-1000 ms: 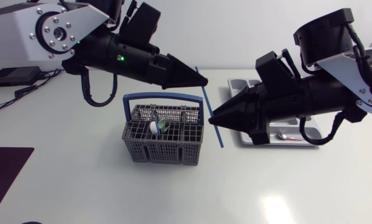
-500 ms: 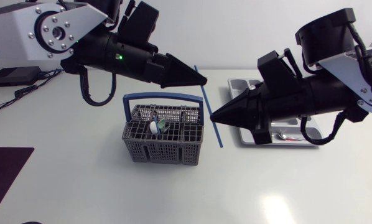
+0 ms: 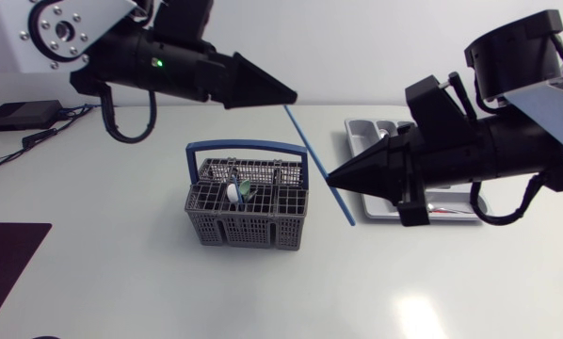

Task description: Unload the cutlery basket into the drawer organizer.

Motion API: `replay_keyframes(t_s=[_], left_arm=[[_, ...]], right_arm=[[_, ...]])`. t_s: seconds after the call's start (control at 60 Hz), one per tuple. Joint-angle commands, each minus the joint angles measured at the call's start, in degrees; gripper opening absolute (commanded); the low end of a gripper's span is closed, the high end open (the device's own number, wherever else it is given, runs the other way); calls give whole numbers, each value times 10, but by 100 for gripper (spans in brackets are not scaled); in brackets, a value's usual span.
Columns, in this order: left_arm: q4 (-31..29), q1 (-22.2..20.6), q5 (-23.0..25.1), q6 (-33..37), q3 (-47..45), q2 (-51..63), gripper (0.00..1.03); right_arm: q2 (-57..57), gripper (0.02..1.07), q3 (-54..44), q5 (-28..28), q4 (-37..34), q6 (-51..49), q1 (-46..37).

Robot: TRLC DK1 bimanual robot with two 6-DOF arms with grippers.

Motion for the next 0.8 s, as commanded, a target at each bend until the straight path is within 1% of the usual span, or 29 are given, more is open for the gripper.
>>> replay_keyframes(t_s=[0.0, 0.117, 0.167, 0.267, 0.333, 0.35, 0.367, 0.4, 0.433, 0.467, 0.567, 0.617, 0.717, 0.75, 0.783], left_arm=[[3, 31, 4, -21, 28, -24, 78], [0, 49, 4, -21, 25, -34, 78], [-3, 62, 9, -20, 24, -39, 78], [-4, 80, 9, -11, 17, -42, 78], [-27, 83, 7, 12, 14, -43, 78], [-45, 83, 4, 34, 13, -43, 78], [-55, 82, -2, 50, 11, -44, 78], [-80, 71, -39, 91, 5, -48, 78], [-98, 53, -88, 128, -6, -53, 78], [-111, 46, -107, 159, -19, -58, 78], [-122, 35, -153, 198, -56, -68, 78], [-125, 29, -175, 216, -72, -74, 78], [-126, 18, -218, 237, -97, -81, 78], [-127, 17, -227, 239, -102, -82, 78], [-129, 12, -242, 239, -106, -82, 78]], right_arm=[[-14, 9, -24, -10, -18, -23, -15], [-19, 9, -29, -24, -34, -40, -45], [-19, 9, -28, -39, -45, -55, -72], [-12, 9, -27, -50, -52, -70, -111], [1, 9, -21, -67, -58, -77, -144], [9, 9, -17, -73, -61, -80, -160], [14, 9, -13, -76, -62, -81, -170], [27, 9, -6, -82, -63, -81, -187], [45, 9, 4, -87, -65, -81, -208], [62, 9, 12, -89, -66, -81, -225], [121, 9, 39, -87, -59, -59, -263], [150, 9, 53, -74, -52, -44, -271], [202, 9, 68, -24, 24, 52, -272], [222, 8, 77, -12, 35, 71, -271], [242, 8, 88, 12, 39, 88, -266]])
